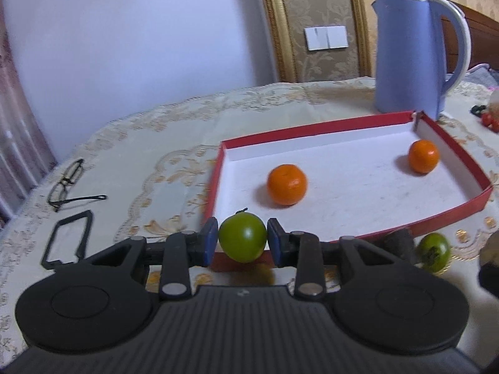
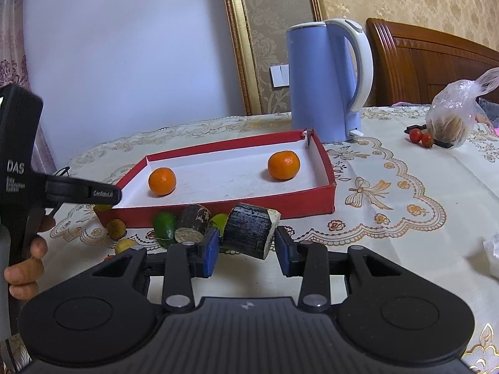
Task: Organize fruits
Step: 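Carry the green fruit into the tray with the left tool while the right tool holds the dark piece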
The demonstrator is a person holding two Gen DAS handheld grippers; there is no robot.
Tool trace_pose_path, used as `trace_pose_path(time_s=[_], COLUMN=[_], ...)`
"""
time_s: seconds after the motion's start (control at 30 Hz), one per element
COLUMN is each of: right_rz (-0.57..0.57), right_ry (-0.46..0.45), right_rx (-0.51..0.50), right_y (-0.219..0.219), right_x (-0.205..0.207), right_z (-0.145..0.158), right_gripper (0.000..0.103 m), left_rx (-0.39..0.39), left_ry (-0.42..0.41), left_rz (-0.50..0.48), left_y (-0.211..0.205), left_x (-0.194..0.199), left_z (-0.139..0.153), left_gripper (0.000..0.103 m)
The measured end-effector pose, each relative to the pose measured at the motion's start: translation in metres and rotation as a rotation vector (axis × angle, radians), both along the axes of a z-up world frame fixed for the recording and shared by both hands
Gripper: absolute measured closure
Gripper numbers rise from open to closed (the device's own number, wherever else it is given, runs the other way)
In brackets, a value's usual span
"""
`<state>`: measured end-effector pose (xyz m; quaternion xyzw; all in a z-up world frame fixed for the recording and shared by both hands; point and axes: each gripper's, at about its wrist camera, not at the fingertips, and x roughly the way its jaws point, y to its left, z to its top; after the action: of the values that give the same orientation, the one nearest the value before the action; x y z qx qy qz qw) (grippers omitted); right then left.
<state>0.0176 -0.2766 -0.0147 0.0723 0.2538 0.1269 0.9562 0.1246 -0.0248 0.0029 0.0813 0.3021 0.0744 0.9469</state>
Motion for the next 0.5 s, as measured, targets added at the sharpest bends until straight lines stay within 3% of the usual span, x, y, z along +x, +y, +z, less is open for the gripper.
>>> trace_pose_path(time_s=[0.2, 0.5], right_rz=[0.001, 0.002], right_ry=[-0.001, 0.001], right_rx=[0.001, 0.003], right_y=[0.0, 0.001], right_x=[0.0, 0.001], right_z=[0.0, 0.001], right_gripper=[0.066, 0.066], left_rx=[-0.042, -0.038], left_ry=[0.04, 0.065], left_rz=[-0.035, -0.054], left_y=[-0.006, -0.015], left_x=[0.013, 0.026], left_z=[0.002, -0.005], left_gripper=[0.071, 0.071])
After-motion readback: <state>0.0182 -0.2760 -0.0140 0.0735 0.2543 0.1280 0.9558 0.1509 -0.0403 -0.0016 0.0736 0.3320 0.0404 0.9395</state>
